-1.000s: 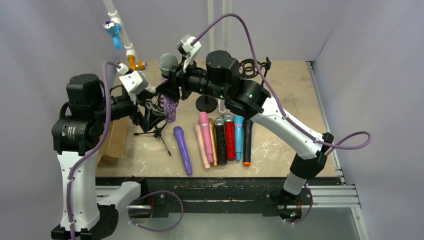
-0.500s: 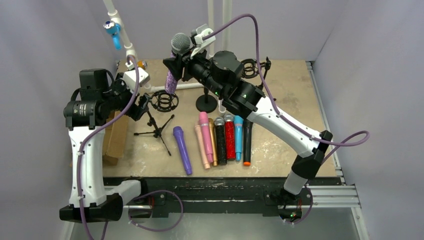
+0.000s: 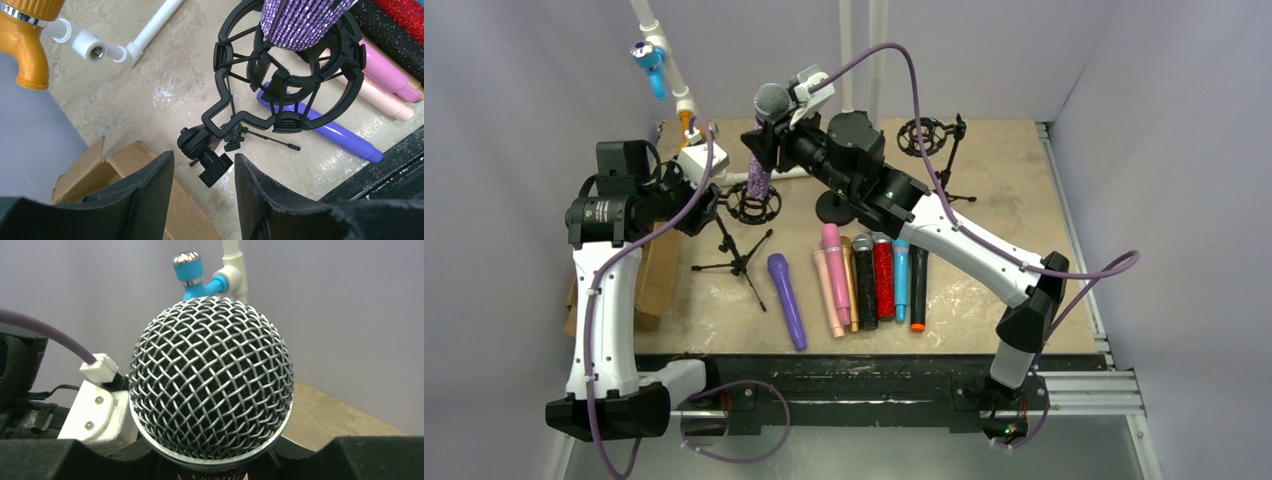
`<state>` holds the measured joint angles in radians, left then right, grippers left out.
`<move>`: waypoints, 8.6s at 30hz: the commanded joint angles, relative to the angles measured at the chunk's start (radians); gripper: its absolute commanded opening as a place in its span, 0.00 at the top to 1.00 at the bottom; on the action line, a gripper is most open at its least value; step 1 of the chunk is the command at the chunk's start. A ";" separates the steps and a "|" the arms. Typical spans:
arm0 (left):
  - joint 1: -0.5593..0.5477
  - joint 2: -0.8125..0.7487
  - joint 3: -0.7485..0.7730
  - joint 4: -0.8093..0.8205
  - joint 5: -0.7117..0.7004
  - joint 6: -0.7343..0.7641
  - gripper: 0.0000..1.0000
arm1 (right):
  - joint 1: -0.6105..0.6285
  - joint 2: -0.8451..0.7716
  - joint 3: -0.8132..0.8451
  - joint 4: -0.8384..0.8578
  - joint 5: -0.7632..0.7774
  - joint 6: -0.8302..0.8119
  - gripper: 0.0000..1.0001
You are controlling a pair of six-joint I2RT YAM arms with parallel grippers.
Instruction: Attach the microphones to the stand
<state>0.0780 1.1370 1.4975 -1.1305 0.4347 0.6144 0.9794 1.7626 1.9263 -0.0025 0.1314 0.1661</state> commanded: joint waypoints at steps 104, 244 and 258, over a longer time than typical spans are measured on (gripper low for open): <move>0.007 0.026 -0.175 0.181 0.074 -0.063 0.92 | 0.056 0.058 -0.207 0.050 -0.010 0.069 0.76; 0.188 -0.118 -0.514 0.697 0.237 -0.553 0.51 | -0.120 0.269 -0.336 0.291 0.609 -0.059 0.42; 0.200 -0.046 -0.660 0.872 0.404 -0.476 0.51 | -0.090 0.239 -0.421 0.326 0.746 -0.047 0.35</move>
<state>0.2737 1.0817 0.8574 -0.3492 0.7712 0.0978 0.8642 2.0666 1.5478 0.2901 0.8066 0.1036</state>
